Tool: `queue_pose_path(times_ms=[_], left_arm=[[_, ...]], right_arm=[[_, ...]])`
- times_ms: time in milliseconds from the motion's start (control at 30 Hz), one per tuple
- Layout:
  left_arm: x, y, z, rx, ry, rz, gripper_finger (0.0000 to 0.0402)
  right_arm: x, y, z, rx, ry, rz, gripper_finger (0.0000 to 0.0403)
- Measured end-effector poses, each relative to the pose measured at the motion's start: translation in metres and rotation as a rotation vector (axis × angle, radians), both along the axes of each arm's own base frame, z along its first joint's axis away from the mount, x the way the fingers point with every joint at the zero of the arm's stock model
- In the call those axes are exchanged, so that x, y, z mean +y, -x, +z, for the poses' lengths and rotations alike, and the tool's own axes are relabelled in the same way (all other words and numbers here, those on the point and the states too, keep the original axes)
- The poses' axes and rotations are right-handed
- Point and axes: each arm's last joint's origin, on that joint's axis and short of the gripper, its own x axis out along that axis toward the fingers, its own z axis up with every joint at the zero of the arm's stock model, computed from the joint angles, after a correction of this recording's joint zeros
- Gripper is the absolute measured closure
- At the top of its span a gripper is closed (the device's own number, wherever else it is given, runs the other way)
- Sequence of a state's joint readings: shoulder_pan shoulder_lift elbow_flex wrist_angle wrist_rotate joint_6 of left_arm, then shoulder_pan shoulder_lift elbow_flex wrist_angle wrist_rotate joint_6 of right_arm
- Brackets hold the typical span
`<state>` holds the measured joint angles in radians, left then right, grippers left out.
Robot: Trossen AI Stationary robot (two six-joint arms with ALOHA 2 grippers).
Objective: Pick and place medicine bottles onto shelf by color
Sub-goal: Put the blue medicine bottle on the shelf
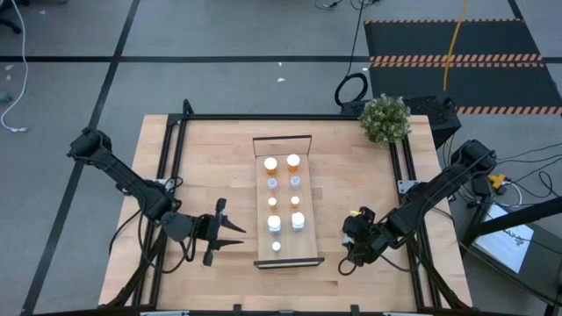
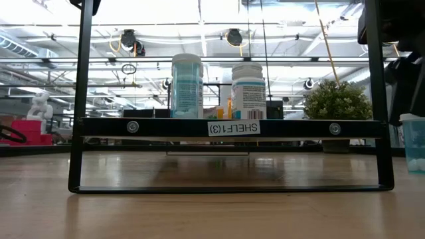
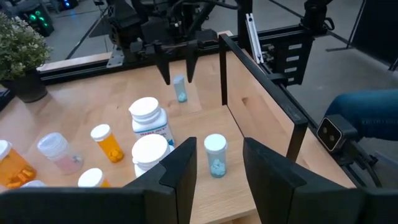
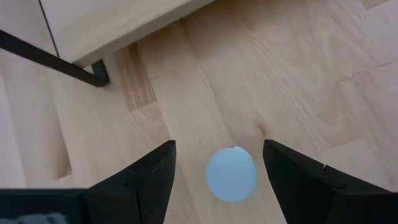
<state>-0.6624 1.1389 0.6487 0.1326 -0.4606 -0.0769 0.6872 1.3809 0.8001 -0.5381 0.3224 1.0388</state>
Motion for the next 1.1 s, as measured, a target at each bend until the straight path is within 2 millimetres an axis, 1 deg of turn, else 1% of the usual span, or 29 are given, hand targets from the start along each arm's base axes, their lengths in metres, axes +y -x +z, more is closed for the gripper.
queue_pose_path(times_ms=[133, 467, 667, 767, 1100], left_arm=[[0.0, 0.0, 0.0, 0.0, 0.0, 0.0, 0.0268], [0.0, 0.0, 0.0, 0.0, -0.002, 0.0, 0.0268], [0.0, 0.0, 0.0, 0.0, -0.003, 0.0, 0.0268], [0.0, 0.0, 0.0, 0.0, -0.003, 0.0, 0.0268], [0.0001, 0.0, 0.0, 0.0, -0.003, 0.001, 0.0268]], right_arm=[[0.0003, 0.0008, -0.0009, 0.018, -0.007, 0.007, 0.0178], [0.0001, 0.0021, -0.0015, 0.041, -0.014, 0.018, 0.0246], [0.0002, 0.0021, -0.0015, 0.041, -0.012, 0.022, 0.0279], [0.0002, 0.0021, -0.0015, 0.041, -0.012, 0.022, 0.0286], [0.0012, 0.0008, -0.0008, 0.026, -0.024, 0.02, 0.0284]])
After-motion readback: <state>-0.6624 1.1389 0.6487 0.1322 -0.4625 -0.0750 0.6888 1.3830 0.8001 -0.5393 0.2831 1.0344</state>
